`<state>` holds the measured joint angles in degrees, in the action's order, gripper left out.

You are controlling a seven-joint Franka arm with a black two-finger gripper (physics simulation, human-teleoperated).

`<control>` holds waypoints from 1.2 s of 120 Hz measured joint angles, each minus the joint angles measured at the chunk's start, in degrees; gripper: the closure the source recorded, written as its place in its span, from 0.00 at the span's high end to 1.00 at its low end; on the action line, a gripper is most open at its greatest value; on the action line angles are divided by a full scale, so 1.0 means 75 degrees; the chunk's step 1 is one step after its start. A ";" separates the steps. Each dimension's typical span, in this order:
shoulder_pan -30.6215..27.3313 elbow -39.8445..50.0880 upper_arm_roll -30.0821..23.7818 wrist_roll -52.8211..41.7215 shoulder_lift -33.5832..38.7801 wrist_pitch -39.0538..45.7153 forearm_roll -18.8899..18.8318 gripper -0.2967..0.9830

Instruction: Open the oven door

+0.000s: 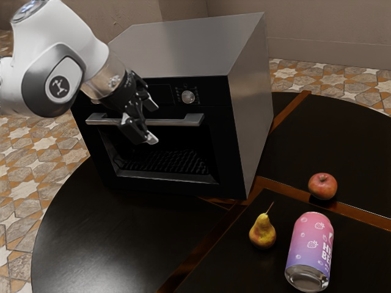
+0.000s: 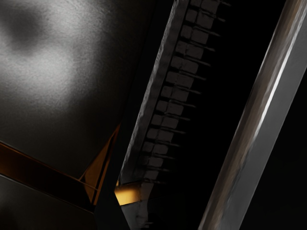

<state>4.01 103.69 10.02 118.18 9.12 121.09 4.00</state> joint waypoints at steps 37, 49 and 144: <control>-0.0019 0.0266 0.0004 0.0016 -0.0021 0.0119 0.0103 0.77; -0.0032 0.0335 0.0018 0.0018 -0.0018 0.0143 0.0161 0.77; -0.1090 -0.0803 -0.1887 0.0344 0.1624 -0.2039 0.0272 0.77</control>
<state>-4.16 97.66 -4.14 120.76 21.30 105.80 6.04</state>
